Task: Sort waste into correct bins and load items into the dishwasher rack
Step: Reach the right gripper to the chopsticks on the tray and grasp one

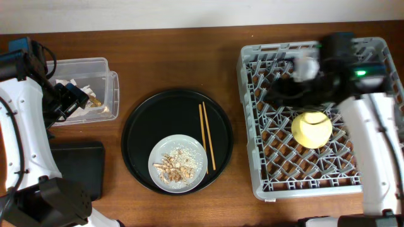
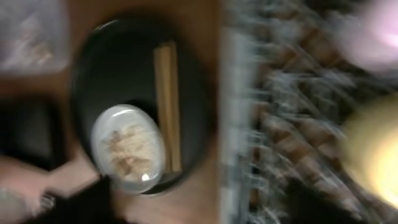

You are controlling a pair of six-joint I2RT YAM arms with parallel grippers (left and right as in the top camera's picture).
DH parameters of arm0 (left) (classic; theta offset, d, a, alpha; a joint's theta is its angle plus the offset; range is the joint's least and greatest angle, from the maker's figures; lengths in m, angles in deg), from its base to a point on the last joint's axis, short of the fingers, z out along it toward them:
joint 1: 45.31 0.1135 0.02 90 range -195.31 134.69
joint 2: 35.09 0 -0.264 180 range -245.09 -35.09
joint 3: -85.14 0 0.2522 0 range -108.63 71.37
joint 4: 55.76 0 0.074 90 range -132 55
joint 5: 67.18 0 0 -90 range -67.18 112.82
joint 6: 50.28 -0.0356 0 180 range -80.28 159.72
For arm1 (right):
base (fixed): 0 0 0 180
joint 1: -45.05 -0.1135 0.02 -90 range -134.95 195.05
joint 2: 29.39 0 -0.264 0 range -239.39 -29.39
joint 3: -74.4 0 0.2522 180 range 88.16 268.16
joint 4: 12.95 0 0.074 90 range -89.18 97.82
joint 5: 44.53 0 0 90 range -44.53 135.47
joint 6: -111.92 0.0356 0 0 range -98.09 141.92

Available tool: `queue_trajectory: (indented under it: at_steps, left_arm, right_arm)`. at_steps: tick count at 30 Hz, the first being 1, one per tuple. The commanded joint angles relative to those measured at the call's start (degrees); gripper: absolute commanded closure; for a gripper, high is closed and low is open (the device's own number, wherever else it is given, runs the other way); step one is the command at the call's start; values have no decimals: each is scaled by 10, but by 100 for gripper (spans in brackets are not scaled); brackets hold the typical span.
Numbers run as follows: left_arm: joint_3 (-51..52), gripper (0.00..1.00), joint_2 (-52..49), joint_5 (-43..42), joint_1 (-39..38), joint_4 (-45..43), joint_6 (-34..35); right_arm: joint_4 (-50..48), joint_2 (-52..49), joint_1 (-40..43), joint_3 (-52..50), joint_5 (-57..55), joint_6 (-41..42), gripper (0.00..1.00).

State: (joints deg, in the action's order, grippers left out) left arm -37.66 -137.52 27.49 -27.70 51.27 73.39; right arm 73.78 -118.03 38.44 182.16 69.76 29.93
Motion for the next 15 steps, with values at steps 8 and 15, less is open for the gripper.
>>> queue_trajectory:
  at_steps: [8,15]
  left_arm:
    - [-6,1,6,1,2,0,4]
    - [-6,1,6,1,2,0,4]
  right_arm:
    - [-193,-142,-261,-73,-272,150,21]
    - [-233,-273,-316,-73,-317,151,32]
